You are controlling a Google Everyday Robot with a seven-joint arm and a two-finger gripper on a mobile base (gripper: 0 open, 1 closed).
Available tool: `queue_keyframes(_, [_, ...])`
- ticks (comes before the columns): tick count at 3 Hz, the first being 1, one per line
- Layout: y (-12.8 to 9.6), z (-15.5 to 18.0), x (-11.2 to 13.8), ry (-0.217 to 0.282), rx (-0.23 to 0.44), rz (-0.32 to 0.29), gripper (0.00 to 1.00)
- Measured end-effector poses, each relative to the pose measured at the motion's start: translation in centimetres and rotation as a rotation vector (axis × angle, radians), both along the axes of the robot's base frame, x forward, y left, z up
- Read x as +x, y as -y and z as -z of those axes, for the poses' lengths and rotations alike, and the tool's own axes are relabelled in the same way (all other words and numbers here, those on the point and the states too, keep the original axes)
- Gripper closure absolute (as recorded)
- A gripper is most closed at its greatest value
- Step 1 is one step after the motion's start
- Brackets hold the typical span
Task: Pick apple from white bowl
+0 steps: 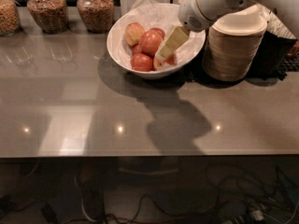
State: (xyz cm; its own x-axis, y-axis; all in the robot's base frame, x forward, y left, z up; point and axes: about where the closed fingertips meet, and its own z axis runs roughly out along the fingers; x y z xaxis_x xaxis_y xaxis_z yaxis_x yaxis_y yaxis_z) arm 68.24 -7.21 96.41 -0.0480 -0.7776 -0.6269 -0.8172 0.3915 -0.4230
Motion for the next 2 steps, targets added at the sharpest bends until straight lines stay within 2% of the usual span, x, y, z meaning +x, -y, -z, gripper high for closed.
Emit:
queue_keyframes(1, [-0.5,0.2,-0.1,0.016,0.022,0.001,0.0])
queue_keyframes(2, [-1.9,0.4,0.1,0.047,0.086,0.009,0.0])
